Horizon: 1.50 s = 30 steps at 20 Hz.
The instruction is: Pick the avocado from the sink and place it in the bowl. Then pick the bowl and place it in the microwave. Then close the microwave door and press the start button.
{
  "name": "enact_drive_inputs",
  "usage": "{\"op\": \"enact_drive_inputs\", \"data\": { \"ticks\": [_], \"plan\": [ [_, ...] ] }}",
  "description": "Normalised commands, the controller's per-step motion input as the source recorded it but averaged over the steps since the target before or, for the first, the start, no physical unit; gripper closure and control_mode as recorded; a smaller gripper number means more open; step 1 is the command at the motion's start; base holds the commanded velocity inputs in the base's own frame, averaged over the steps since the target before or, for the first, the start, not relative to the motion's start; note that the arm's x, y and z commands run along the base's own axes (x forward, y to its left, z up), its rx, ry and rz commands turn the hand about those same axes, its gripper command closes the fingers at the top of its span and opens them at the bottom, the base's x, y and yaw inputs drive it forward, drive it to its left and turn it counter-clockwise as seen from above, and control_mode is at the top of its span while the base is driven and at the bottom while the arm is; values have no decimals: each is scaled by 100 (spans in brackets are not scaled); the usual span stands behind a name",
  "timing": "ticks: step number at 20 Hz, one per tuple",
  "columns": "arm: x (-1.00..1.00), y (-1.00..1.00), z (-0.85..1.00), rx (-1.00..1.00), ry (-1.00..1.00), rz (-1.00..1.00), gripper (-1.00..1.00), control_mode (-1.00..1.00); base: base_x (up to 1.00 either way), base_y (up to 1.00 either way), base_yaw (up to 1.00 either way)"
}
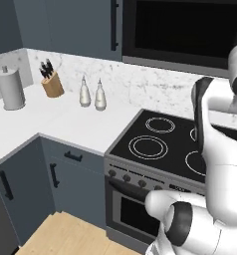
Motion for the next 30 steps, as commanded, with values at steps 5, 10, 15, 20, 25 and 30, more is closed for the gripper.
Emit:
{"op": "enact_drive_inputs", "data": {
  "ticks": [5, 10, 15, 20, 25, 30],
  "plan": [
    [-39, 0, 10, -51, 62, 9, -100, -100, 0, 0, 0],
    [-26, 0, 21, -41, 81, 9, -100, -100, 0, 0, 0],
    [-37, 0, 21, -36, 55, 3, -100, -100, 0, 0, 0],
    [-31, 1, -32, -34, 9, 0, -100, -100, 0, 0, 0],
    [-4, 0, -26, -19, 10, 0, -100, -100, 0, 0, 0],
    [-19, -1, -28, -13, 1, 0, -100, -100, 0, 0, 0]
  ]
}}
